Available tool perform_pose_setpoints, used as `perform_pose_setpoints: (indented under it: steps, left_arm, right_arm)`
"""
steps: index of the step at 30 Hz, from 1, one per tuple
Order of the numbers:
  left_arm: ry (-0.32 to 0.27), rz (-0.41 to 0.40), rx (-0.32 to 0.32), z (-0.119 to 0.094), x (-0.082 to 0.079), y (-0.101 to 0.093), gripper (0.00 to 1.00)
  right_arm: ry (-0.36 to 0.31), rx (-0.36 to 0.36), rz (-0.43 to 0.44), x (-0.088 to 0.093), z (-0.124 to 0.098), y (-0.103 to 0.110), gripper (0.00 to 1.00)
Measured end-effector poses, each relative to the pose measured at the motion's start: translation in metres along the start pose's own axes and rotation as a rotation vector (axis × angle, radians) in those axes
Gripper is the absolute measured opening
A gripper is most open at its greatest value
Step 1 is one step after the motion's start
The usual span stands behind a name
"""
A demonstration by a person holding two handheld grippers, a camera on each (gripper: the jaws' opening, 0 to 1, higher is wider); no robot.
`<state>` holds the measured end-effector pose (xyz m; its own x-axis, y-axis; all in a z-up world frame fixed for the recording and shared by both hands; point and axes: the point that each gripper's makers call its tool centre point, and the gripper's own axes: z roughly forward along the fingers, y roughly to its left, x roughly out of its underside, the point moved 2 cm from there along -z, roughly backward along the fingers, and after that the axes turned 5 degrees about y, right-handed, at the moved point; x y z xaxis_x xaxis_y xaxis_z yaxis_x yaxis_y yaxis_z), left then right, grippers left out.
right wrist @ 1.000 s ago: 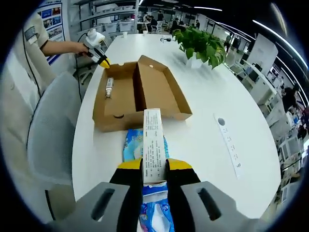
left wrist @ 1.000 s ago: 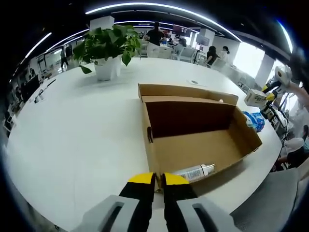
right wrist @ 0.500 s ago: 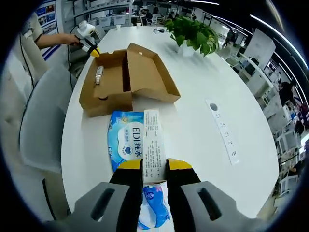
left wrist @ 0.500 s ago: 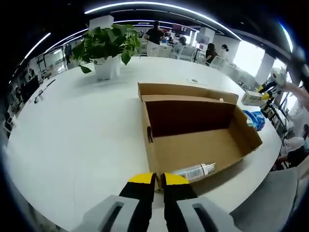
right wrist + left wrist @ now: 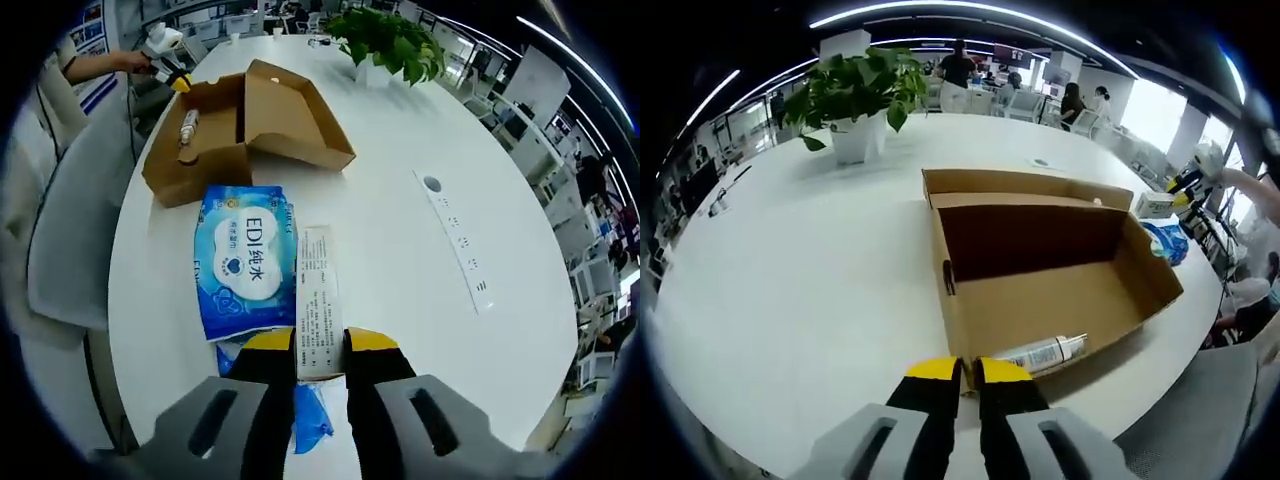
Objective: Operate the shoe box by opening the lid, removing the specified soft item, and placing it in the target area until the item is outside and the box remains undamaged.
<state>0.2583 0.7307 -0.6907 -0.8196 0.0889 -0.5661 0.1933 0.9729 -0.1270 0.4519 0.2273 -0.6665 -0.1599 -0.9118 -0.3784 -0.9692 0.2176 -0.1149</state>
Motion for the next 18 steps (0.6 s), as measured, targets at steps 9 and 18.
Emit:
perform_pose_setpoints:
  steps: [9, 18]
  left_arm:
    - [0.015, 0.002, -0.001, 0.001, 0.0, 0.0, 0.06]
    - [0.026, 0.002, 0.0, 0.001, 0.0, 0.0, 0.06]
  right_arm:
    - [0.054, 0.001, 0.019, 0.029, 0.014, -0.011, 0.15]
    - [0.103, -0.014, -0.011, 0.053, 0.021, -0.017, 0.16]
